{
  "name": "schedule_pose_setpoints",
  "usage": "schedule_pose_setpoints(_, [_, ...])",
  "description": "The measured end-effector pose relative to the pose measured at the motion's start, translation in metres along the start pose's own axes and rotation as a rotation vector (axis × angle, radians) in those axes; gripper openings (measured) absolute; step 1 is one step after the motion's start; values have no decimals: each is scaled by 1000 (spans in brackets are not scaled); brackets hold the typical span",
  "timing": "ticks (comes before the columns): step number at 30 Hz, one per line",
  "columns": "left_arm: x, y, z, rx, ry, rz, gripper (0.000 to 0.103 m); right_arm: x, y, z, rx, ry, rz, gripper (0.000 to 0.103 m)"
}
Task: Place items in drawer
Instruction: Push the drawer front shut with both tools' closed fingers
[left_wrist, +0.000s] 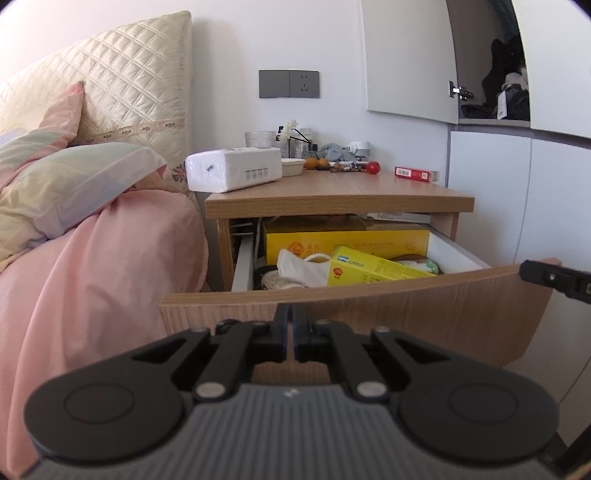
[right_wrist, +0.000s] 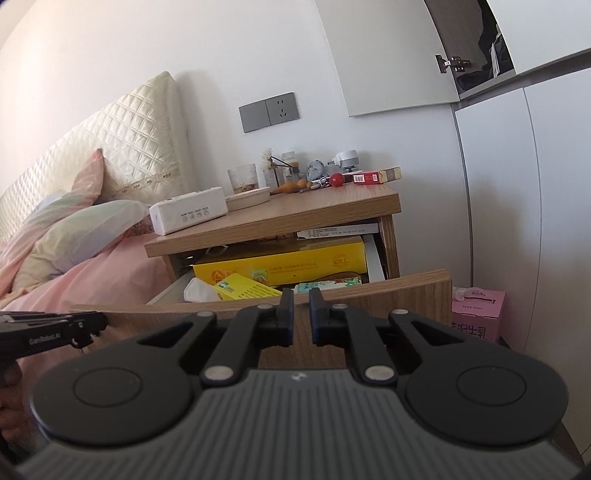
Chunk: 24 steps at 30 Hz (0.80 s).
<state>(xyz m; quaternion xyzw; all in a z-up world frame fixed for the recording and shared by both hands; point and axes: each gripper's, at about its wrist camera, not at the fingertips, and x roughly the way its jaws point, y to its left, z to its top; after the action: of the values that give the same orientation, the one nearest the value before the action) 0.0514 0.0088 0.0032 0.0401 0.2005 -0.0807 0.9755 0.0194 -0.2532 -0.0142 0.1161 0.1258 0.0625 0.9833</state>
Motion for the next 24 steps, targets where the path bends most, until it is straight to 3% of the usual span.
schedule_pose_setpoints(24, [33, -20, 5, 54, -32, 86, 4, 37, 3, 14, -37, 37, -38, 13])
